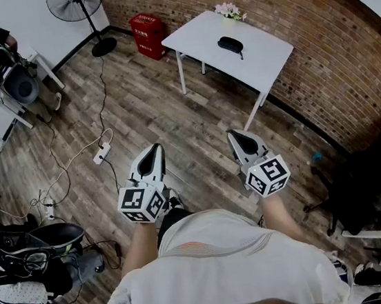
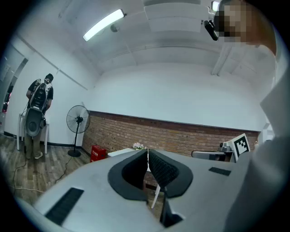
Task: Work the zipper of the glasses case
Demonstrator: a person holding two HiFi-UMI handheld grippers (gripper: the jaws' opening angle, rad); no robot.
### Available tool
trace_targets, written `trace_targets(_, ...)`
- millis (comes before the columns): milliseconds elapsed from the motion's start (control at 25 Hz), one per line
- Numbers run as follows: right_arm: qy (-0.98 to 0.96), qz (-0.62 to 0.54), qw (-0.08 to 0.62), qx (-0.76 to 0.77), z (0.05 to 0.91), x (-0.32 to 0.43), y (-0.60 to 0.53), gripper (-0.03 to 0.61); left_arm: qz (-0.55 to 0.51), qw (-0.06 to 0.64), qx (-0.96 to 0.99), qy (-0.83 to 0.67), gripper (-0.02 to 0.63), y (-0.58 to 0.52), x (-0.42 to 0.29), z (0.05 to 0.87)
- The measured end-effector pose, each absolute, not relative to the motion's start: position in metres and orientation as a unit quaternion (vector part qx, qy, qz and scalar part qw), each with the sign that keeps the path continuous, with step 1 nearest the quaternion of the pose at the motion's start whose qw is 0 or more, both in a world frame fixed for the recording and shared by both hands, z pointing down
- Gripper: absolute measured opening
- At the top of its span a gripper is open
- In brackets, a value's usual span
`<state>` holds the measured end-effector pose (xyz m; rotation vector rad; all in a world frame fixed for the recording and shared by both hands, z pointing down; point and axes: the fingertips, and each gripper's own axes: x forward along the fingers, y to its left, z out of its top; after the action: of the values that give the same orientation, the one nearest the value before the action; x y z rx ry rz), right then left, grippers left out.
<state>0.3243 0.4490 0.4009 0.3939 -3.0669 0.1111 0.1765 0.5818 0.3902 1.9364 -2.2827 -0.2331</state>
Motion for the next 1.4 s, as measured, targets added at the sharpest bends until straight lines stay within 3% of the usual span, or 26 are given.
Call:
trace_targets(800,-0.989,0.052,0.057,0.124,0.426,0.323,0.448,0.052,-0.063,0.100,0.638,-0.761,0.021,0.581,0.172,0.412)
trace_targets(960,-0.989,0.069,0.038,0.125,0.428,0.301,0.438,0.052,-0.065,0.106,0.635,-0.763,0.021,0.573,0.143,0.420)
trace_targets(1400,-0.984,0.074,0.080,0.142,0.441,0.176,0.388,0.052,-0.088,0.138,0.637,-0.753,0.021,0.526,0.012,0.443)
